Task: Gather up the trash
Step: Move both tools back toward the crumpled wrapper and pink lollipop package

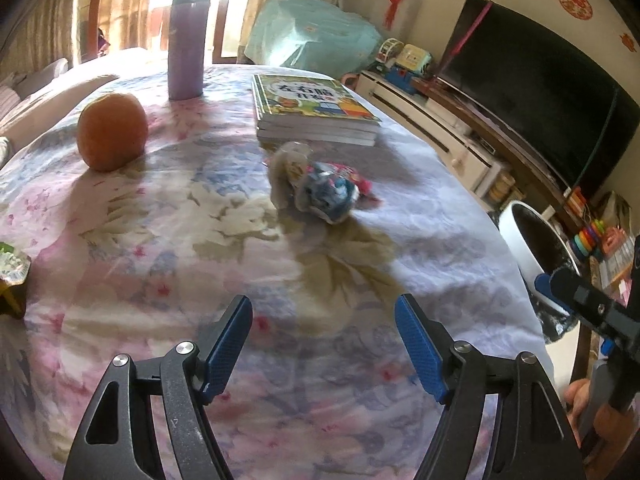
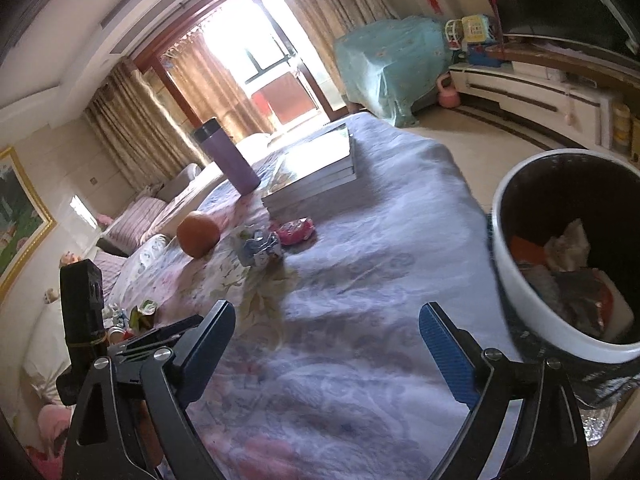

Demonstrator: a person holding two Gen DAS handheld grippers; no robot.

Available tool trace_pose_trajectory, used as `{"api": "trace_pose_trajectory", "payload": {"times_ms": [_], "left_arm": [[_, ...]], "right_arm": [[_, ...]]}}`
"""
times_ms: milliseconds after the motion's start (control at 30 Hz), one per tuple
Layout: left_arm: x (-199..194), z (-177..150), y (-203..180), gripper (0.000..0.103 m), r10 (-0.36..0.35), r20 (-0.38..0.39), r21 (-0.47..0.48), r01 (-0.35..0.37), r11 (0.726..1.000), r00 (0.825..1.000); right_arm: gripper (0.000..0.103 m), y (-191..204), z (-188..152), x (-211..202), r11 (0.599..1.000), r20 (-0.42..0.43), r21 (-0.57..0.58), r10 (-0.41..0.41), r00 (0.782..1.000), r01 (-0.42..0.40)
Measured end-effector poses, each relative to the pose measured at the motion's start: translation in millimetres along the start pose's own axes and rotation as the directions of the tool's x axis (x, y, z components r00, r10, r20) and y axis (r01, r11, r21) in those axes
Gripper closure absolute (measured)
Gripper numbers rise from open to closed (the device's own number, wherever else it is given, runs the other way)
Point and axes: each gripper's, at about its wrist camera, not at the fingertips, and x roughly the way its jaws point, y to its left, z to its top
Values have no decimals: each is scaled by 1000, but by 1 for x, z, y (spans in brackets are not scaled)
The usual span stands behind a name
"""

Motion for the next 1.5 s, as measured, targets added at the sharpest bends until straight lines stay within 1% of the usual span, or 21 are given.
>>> {"api": "trace_pose_trajectory", "payload": {"times_ms": [167, 300, 433, 467, 533, 633, 667, 700, 733, 800, 833, 900, 1000, 1133, 1233, 1333, 1433, 1500], "left_arm": [[18, 14, 5, 30, 2, 3, -5, -2, 1000, 1000], [34, 31, 8, 30, 1, 15, -13, -1, 1000, 1000], [55, 48, 8, 25, 3, 17, -13, -3, 1000, 1000], [62, 52, 8, 25, 1, 13, -9, -1, 1000, 1000], [74, 57, 7, 25, 23, 5, -2, -23, 1000, 1000], [86, 62, 8, 28, 37, 12, 17, -37, 999, 999], [87, 62, 9, 41, 39, 19, 25, -39, 999, 999], [88, 62, 9, 59, 31, 18, 33, -32, 999, 999], [90, 62, 10, 66, 10, 8, 41, -11, 999, 1000], [89, 61, 13, 86, -13, 11, 52, 12, 999, 1000], [88, 59, 14, 89, -11, 9, 64, 11, 998, 1000], [83, 55, 20, 101, -20, -2, 65, 20, 998, 1000], [67, 42, 35, 102, -47, -11, 20, 47, 999, 999], [38, 22, 54, 102, -75, -1, -19, 75, 997, 997], [23, 14, 67, 102, -84, 0, -44, 84, 995, 996], [16, 9, 77, 102, -79, 0, -56, 79, 995, 997], [16, 5, 87, 97, -84, -12, -82, 82, 993, 996], [17, 2, 91, 90, -89, -23, -92, 87, 992, 996]], "right_arm": [[9, 1, -1, 9, 1000, 2, 5, 8, 1000, -8], [9, 3, -2, 14, 1000, 2, -13, 3, 1000, -3], [9, 2, -1, 21, 1000, -16, -14, 8, 1000, -8], [9, 1, -1, 22, 1000, -18, -14, 8, 1000, -9], [9, 0, 0, 25, 1000, -27, -12, 8, 1000, -9], [9, 0, 0, 29, 1000, -35, -16, 3, 999, -4], [9, 0, 1, 30, 1000, -38, -22, 1, 999, -2], [9, 0, 2, 32, 1000, -42, -28, -2, 999, 1], [9, 1, 3, 35, 999, -47, -36, -6, 999, 4], [9, 3, 5, 42, 999, -53, -48, -10, 999, 8], [9, 4, 6, 47, 998, -60, -58, -16, 998, 12], [9, 9, 9, 57, 997, -72, -77, -18, 997, 12], [9, 19, 15, 72, 992, -85, -121, -26, 996, 16], [9, 33, 26, 101, 982, -115, -189, -49, 992, 26], [9, 37, 34, 117, 974, -123, -225, -67, 990, 38], [10, 40, 43, 139, 959, -152, -278, -94, 984, 49], [15, 43, 49, 158, 946, -184, -322, -106, 977, 42], [19, 49, 51, 169, 934, -202, -356, -104, 974, 26]]}}
